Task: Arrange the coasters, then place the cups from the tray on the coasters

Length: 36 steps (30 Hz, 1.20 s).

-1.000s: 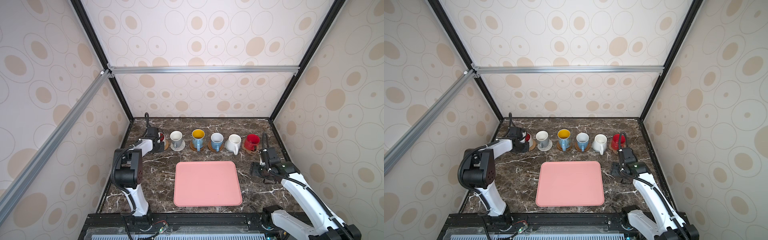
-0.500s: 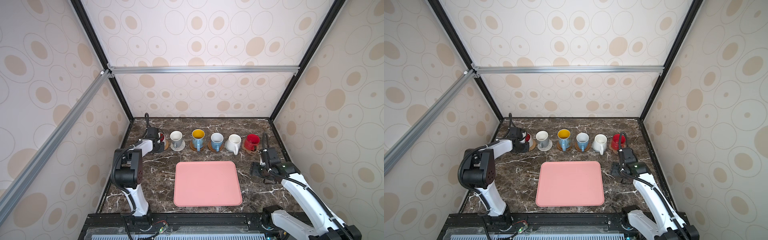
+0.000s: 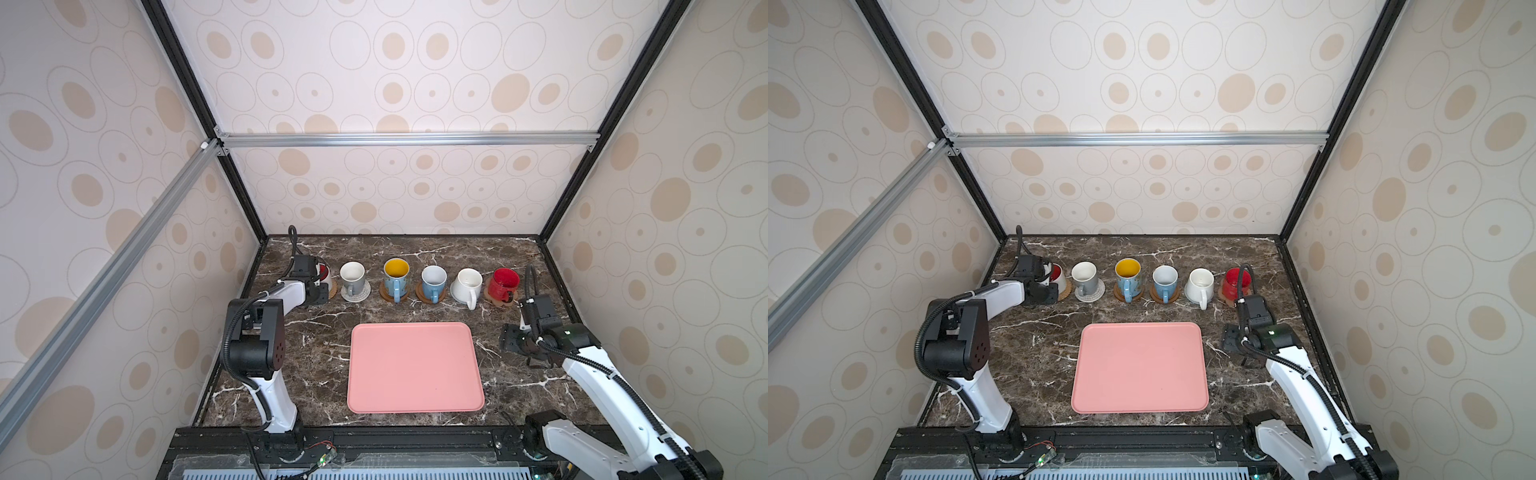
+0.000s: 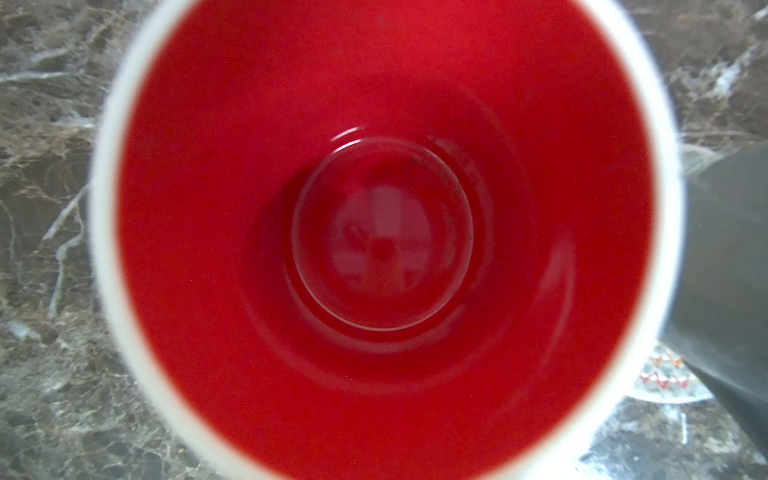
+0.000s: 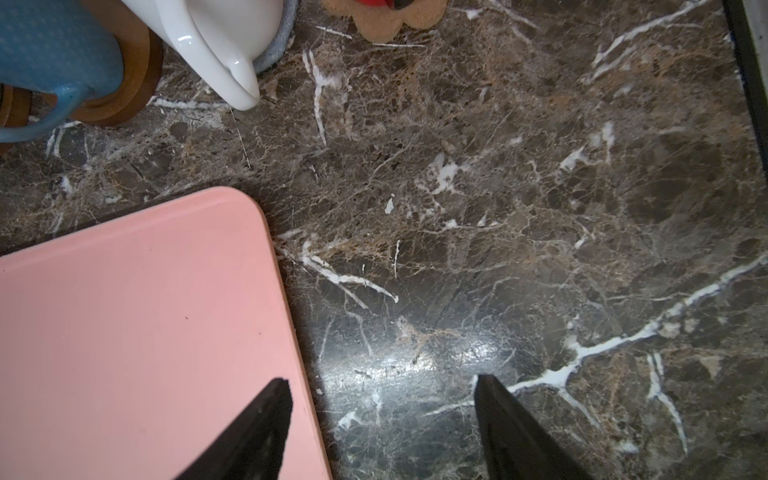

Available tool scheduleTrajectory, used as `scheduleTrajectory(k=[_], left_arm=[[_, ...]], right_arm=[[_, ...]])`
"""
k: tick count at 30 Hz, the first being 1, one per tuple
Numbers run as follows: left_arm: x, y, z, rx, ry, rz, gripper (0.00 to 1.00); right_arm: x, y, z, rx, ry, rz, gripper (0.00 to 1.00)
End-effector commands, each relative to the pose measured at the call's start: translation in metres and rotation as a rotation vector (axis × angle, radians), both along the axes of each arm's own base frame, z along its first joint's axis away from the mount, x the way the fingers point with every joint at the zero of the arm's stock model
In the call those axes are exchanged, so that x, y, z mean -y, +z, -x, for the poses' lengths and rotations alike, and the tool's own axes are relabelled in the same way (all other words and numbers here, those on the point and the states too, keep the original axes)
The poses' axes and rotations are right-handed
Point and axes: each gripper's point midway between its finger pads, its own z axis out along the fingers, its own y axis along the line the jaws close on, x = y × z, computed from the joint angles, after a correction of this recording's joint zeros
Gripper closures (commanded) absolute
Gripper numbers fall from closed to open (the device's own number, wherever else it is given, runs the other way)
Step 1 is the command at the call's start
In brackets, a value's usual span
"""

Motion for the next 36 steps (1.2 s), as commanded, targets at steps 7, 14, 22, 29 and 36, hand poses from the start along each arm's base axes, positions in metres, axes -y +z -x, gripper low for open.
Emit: scheduleTrajectory(k=[7, 14, 22, 29, 36], left_arm=[[-0.003, 0.042, -0.004, 0.104, 0.006, 0.006, 0.6], [0.001, 0.068, 0.003, 0.176, 0.014, 0.044, 0.53], [0.009, 0.091, 0.024, 0.299, 0.029, 0.127, 0.41], [0.007, 0.098, 0.047, 0.384, 0.065, 0.15, 0.28], [0.001, 0.107, 0.064, 0.471, 0.11, 0.146, 0.0]], right_arm=[[0.004, 0.0, 0.0, -0.001, -0.017, 0.01, 0.27], [0.004, 0.0, -0.001, 0.001, -0.014, 0.013, 0.27], [0.004, 0.0, -0.003, 0.003, -0.008, 0.019, 0.27], [0.004, -0.001, -0.006, 0.005, -0.009, 0.022, 0.26], [0.005, -0.004, -0.006, 0.012, -0.016, 0.023, 0.22]])
